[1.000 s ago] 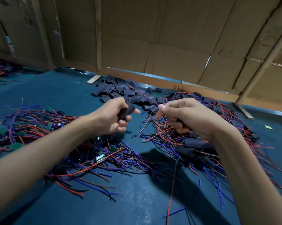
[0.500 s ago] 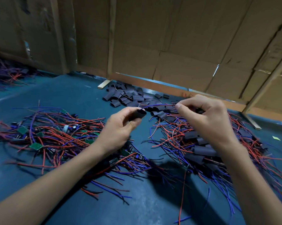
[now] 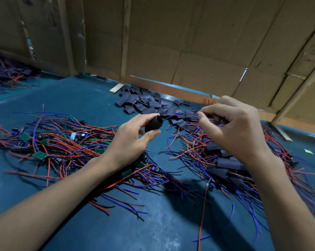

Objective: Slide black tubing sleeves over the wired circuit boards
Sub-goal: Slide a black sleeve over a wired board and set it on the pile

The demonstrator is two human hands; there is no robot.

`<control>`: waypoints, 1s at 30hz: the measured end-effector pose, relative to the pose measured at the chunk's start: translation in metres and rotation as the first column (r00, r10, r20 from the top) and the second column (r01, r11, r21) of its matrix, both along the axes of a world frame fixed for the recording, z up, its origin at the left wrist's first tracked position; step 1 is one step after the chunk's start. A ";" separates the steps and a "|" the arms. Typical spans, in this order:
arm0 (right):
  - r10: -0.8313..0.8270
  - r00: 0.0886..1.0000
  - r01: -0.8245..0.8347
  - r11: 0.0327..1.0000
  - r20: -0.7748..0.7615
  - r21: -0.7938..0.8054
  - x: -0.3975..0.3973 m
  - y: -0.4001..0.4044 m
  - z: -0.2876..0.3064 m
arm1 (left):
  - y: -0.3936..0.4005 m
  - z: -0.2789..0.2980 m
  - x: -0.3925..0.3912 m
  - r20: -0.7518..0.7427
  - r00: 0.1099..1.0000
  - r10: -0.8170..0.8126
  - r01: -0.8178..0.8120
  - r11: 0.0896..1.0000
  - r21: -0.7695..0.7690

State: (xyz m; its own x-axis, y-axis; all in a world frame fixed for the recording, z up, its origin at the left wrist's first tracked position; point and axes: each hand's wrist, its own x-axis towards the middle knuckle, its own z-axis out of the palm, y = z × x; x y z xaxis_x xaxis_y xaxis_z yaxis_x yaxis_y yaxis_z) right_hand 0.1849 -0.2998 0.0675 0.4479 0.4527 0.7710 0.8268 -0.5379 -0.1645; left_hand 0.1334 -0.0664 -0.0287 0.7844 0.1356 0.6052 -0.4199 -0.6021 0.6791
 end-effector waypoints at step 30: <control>0.094 0.994 -0.095 0.995 0.056 0.005 -0.002 0.001 -0.002 | -0.002 0.003 -0.005 0.090 0.995 0.035 -0.047 0.989 0.137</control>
